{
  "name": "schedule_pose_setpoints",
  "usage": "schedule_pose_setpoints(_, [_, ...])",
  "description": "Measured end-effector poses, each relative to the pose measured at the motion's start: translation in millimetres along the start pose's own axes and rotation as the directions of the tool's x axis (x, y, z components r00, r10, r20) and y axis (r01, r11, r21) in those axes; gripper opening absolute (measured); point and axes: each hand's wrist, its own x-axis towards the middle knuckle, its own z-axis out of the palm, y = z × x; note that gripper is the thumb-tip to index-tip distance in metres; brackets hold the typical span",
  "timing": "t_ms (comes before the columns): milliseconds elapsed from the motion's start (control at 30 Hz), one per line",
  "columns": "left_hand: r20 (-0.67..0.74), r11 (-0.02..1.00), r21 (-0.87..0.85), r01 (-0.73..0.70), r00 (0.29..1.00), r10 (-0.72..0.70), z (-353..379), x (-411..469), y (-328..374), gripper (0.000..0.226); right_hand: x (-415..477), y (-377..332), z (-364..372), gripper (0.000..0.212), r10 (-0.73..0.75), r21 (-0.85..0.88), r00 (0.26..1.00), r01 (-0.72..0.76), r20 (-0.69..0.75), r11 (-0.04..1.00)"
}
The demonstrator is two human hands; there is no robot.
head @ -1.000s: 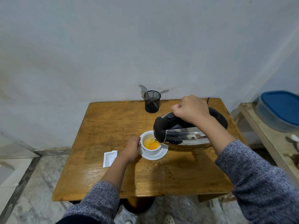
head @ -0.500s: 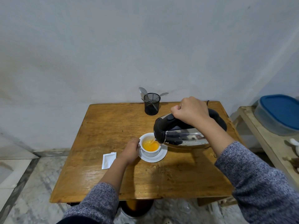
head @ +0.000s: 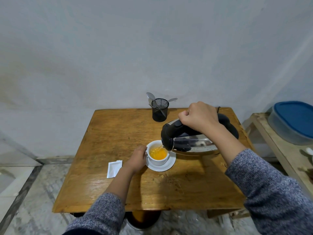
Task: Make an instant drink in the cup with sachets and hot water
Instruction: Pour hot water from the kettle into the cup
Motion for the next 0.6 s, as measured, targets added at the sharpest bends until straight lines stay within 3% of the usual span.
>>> schedule_pose_setpoints(600, [-0.002,1.000,-0.003,0.001,1.000,-0.001,-0.5,-0.5,1.8,0.031,1.5,-1.5,1.0,0.041,-0.017,0.003,1.000,0.017,0.010,1.000])
